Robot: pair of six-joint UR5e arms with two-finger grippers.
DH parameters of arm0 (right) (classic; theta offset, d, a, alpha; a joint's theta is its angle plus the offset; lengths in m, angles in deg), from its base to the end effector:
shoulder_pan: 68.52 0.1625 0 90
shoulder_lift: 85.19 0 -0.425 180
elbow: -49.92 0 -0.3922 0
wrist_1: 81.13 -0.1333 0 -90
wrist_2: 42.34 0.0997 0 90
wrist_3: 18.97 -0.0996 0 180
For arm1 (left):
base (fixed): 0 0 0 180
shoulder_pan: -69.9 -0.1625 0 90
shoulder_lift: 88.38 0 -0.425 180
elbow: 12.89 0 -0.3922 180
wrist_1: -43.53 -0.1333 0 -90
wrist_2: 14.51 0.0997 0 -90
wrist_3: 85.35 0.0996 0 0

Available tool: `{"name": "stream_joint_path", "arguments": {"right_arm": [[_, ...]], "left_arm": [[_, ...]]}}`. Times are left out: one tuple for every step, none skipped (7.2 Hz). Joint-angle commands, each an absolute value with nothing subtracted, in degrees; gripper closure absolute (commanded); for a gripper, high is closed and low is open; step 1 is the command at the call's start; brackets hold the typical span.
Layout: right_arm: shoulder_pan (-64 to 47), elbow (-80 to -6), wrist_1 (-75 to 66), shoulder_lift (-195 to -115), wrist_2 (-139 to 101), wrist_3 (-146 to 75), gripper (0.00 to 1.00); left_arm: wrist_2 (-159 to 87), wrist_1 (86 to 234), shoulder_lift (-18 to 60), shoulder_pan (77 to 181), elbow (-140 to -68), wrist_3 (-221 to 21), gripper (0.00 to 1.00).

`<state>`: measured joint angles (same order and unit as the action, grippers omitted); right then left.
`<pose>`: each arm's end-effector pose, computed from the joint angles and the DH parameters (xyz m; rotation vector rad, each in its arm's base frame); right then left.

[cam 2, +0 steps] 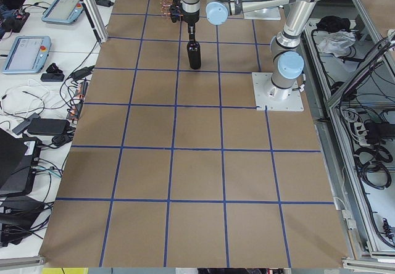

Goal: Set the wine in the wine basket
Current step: 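Swing the bottle upright and stand it on the table with the left gripper, then open the left gripper and raise it away from the standing bottle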

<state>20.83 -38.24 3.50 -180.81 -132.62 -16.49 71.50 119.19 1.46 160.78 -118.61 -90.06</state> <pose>0.1277 -0.4520 0.5405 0.0499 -3.1348 0.0570 -0.1475 -0.4720 0.3808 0.1038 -3.0711 -0.0379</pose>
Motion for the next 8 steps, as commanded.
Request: {"name": "stream_joint_path", "arguments": {"right_arm": [[20.9, -38.2, 1.2, -182.7, -132.6, -16.2, 0.0], [20.9, -38.2, -0.9, -182.8, -132.4, -16.2, 0.0], [20.6, -38.1, -1.0, -182.8, -132.7, -16.2, 0.0], [20.8, -38.1, -1.1, -182.9, -133.2, -16.2, 0.0], [20.3, -38.2, 0.0, -182.7, -133.0, -16.2, 0.0], [20.5, -38.3, -0.2, -182.4, -133.0, -16.2, 0.0], [20.9, -38.5, 0.7, -181.3, -132.4, -16.2, 0.0], [21.6, -38.2, 5.5, -179.7, -132.3, -17.2, 0.0]], "left_arm": [[71.5, 124.0, 1.4, 160.6, -114.9, -90.0, 0.0], [71.5, 128.0, 1.9, 159.6, -110.0, -89.6, 0.0], [71.7, 131.4, 2.4, 159.2, -105.2, -89.2, 0.0], [72.7, 131.3, 2.6, 157.4, -102.9, -89.1, 0.0], [77.7, 130.6, 2.4, 155.3, -102.0, -85.8, 0.0], [77.7, 130.5, 2.4, 151.9, -101.9, -83.4, 0.0], [75.1, 130.6, 2.4, 147.0, -101.9, -83.1, 0.0], [73.0, 130.9, 2.4, 142.8, -101.9, -83.1, 0.0]]}}
